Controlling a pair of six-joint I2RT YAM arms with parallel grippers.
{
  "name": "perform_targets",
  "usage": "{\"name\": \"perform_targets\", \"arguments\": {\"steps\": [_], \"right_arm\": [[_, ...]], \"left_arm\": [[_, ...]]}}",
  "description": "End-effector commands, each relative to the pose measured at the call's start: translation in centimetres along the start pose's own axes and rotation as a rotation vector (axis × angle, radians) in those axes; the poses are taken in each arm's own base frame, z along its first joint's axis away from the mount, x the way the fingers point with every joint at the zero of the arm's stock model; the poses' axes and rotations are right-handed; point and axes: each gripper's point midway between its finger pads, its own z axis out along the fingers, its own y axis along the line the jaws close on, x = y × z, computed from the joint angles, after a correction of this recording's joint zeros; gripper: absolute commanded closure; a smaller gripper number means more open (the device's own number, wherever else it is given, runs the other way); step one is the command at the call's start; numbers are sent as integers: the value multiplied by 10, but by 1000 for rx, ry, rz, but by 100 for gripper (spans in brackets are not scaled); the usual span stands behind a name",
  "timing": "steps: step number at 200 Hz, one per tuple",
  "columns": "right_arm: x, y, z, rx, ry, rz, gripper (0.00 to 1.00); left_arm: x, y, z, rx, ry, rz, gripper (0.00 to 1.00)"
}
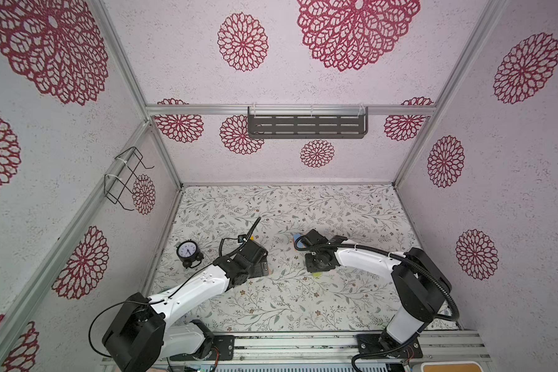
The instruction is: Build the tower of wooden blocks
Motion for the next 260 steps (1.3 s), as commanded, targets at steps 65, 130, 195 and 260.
{"name": "perform_targets", "arguments": {"steps": [65, 130, 195, 260], "right_arm": [[-72, 1, -41, -25, -79, -36, 71], [-105, -3, -34, -44, -65, -39, 71], [-118, 7, -21, -63, -49, -42, 71], [-122, 12, -7, -72, -36, -37, 70]], "left_arm": [[-43, -15, 6, -7, -33, 19, 3], [-68, -21, 19, 9, -36, 7, 3], [-77, -21, 39, 25, -4, -15, 3], [-73, -15, 47, 31, 6, -31, 3]]}}
